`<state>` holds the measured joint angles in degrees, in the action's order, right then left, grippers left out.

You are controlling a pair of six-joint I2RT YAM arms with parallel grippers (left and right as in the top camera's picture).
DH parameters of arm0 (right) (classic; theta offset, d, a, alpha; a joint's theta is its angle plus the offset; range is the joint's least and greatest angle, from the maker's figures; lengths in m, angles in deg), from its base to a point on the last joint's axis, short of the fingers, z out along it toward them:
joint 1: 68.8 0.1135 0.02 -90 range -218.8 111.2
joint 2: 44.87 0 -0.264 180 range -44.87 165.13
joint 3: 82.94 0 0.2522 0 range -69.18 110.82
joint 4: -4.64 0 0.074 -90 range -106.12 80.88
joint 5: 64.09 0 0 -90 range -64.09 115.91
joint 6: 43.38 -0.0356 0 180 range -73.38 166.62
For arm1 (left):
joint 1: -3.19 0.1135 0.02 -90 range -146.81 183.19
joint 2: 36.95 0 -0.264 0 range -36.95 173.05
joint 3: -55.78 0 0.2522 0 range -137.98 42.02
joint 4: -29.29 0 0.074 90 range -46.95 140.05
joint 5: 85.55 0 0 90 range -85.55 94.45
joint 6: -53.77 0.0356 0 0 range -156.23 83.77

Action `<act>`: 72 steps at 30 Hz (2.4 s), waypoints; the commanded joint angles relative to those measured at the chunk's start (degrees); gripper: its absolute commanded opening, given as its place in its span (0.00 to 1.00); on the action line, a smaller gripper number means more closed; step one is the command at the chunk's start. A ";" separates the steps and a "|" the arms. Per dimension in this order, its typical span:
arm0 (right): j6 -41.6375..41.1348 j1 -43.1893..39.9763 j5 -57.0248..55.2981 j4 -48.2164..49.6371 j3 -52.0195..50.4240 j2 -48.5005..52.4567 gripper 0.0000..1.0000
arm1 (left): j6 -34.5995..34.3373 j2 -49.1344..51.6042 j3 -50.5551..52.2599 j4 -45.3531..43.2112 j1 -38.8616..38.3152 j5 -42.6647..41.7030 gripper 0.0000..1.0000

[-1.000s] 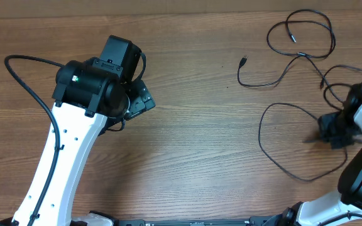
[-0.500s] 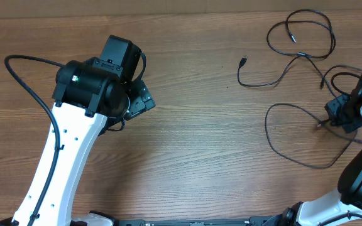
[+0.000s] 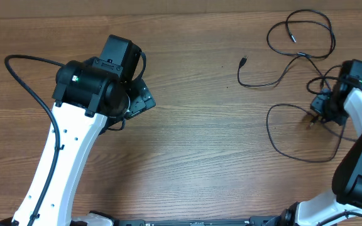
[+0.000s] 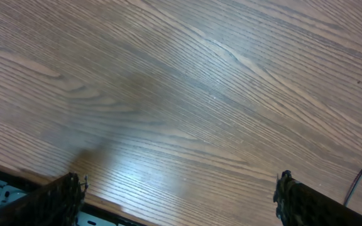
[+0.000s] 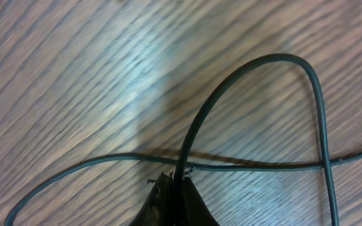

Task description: Untangle cables

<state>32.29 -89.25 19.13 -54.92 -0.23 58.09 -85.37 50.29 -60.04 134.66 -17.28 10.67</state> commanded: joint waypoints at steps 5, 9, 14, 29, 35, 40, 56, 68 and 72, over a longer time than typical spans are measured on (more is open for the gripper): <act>-0.55 1.27 -2.19 -2.36 -0.37 -0.07 0.09 | 1.36 -0.35 -1.16 0.61 0.20 0.17 1.00; -2.14 1.27 0.55 -4.57 -0.37 -0.07 0.16 | 1.36 -0.35 -1.16 0.24 0.20 0.13 0.99; -2.16 1.27 7.08 -6.32 -0.37 -0.07 0.38 | 1.36 -0.35 -1.16 0.20 0.20 0.15 1.00; -4.04 1.07 8.85 -7.43 -0.37 -0.07 1.00 | 1.36 -0.35 -1.16 0.61 0.20 0.15 1.00; -11.61 -2.29 8.90 -5.86 -0.35 -0.07 1.00 | 1.40 -0.35 -1.16 1.11 0.20 0.17 0.99; -12.94 -8.15 10.56 -4.79 -0.35 -0.07 1.00 | 1.60 -0.35 -1.16 1.11 0.20 0.20 1.00; -14.45 -17.94 9.38 -3.89 -0.37 -0.07 1.00 | 2.93 -0.35 -1.16 1.05 0.20 0.15 0.99; -10.95 -16.83 11.26 0.00 -0.37 -0.07 1.00 | 2.89 -0.35 -1.16 0.31 0.20 0.17 1.00; -6.91 -15.26 13.55 2.12 -0.37 -0.04 1.00 | 2.89 -0.35 -1.16 0.28 0.20 0.17 1.00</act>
<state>21.78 -105.88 30.21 -53.46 -0.39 58.09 -83.65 50.29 -60.04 134.99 -17.28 10.67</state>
